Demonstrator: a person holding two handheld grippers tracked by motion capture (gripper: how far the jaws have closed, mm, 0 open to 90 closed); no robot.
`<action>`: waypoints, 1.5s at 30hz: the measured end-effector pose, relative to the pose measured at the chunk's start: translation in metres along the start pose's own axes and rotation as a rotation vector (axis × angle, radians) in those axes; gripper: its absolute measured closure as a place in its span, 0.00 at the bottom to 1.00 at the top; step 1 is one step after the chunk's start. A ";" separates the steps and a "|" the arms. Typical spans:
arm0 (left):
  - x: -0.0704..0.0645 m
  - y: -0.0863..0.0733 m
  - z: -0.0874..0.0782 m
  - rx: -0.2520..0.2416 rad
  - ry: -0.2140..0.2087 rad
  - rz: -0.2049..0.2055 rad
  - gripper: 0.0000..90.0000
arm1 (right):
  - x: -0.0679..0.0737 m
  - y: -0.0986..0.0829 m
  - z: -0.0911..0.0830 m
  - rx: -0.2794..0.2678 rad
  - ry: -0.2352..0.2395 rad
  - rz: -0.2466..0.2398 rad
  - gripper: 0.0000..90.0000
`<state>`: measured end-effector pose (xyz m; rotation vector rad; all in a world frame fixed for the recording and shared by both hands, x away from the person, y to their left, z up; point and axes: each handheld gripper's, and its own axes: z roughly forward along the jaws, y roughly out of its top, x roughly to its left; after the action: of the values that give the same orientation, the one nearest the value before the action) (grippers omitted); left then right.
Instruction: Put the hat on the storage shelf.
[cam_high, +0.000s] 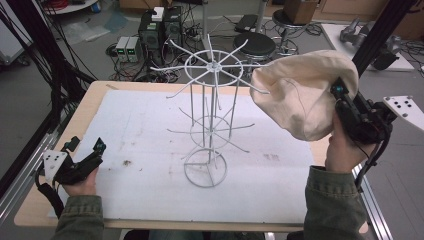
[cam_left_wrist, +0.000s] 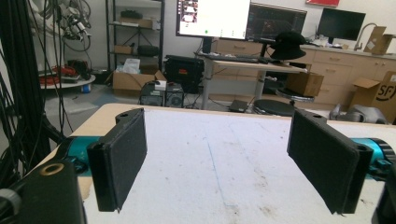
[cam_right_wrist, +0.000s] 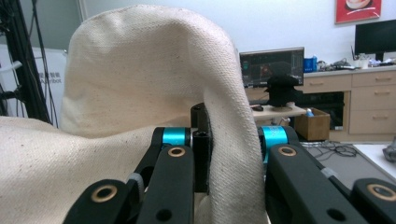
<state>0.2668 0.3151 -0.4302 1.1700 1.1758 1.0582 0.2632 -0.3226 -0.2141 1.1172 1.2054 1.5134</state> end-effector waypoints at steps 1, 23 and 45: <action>0.000 0.000 0.000 0.000 0.000 0.000 0.22 | 0.000 0.002 -0.001 -0.007 -0.003 0.005 0.89; 0.001 -0.001 0.001 0.009 -0.004 -0.011 0.22 | -0.003 0.036 -0.020 -0.231 -0.038 0.084 0.88; 0.001 -0.001 0.002 0.010 -0.008 -0.011 0.22 | 0.004 0.051 -0.020 -0.330 0.046 0.151 0.88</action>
<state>0.2688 0.3155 -0.4316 1.1736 1.1817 1.0396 0.2381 -0.3302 -0.1662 0.9718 0.8744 1.7858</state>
